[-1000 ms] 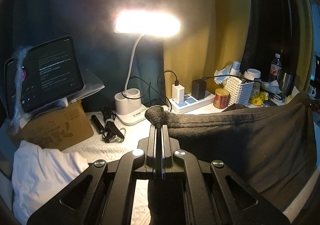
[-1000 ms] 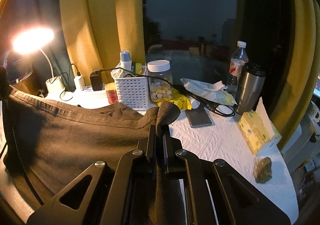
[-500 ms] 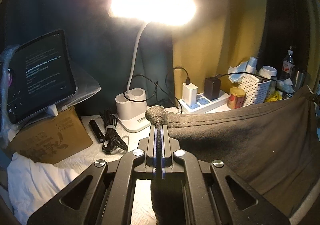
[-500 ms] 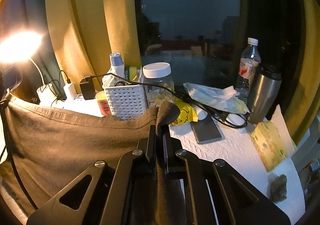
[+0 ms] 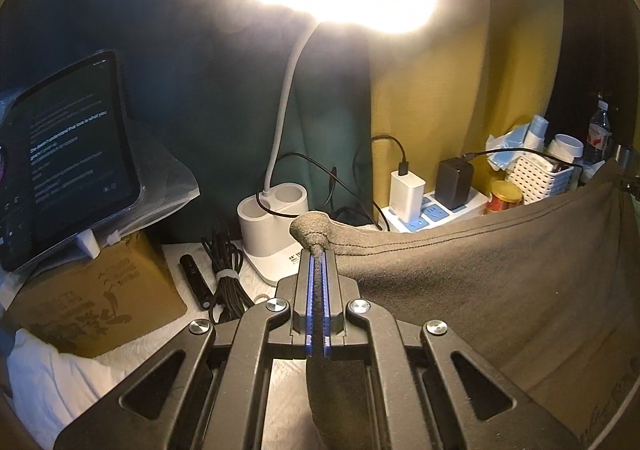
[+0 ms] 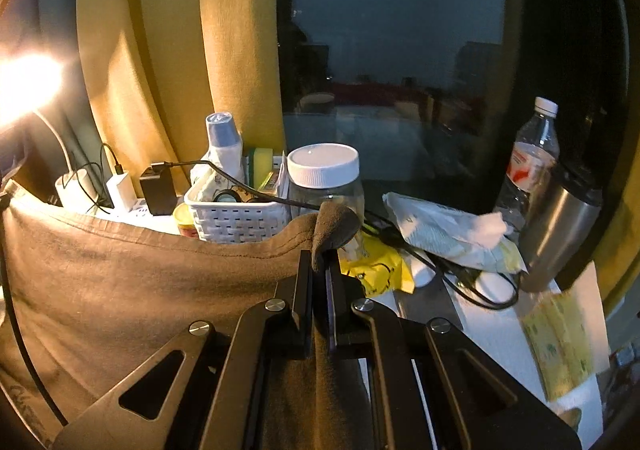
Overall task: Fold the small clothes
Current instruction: 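Lay the hem down near the collar and open both tools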
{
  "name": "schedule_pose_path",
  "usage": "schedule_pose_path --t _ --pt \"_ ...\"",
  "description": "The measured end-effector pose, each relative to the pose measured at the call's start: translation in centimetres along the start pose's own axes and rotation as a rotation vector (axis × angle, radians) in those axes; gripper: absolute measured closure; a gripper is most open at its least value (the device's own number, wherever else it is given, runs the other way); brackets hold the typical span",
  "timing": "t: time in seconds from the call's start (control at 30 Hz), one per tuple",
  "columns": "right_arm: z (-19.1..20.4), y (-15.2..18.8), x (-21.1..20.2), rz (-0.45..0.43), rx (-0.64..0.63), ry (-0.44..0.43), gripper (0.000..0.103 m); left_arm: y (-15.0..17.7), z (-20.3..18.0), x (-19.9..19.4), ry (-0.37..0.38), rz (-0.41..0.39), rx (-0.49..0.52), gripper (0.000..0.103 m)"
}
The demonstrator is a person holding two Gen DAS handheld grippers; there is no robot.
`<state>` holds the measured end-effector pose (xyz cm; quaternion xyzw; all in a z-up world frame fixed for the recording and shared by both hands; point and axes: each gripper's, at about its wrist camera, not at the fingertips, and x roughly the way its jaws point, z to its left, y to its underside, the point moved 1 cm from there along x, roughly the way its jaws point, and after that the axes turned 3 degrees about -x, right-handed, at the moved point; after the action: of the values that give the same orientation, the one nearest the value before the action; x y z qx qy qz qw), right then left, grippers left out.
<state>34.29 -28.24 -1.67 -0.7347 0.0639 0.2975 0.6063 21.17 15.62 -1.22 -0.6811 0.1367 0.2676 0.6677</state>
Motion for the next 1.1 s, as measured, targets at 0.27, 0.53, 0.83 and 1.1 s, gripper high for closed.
schedule_pose_path --t 0.27,0.53,0.83,1.1 --pt "0.5 0.8 3.4 0.043 -0.023 0.028 0.097 0.7 0.1 2.8 -0.004 0.032 -0.011 0.101" --pt "0.7 2.6 6.2 0.097 -0.012 0.065 0.097 2.1 0.2 5.4 -0.006 0.082 -0.024 0.101" --pt "0.0 3.5 7.5 0.13 0.001 0.12 0.097 3.6 1.0 7.6 -0.019 0.156 -0.073 0.1" --pt "0.6 3.3 6.1 0.124 -0.009 0.111 0.097 4.1 1.7 7.5 -0.041 0.183 -0.098 0.099"
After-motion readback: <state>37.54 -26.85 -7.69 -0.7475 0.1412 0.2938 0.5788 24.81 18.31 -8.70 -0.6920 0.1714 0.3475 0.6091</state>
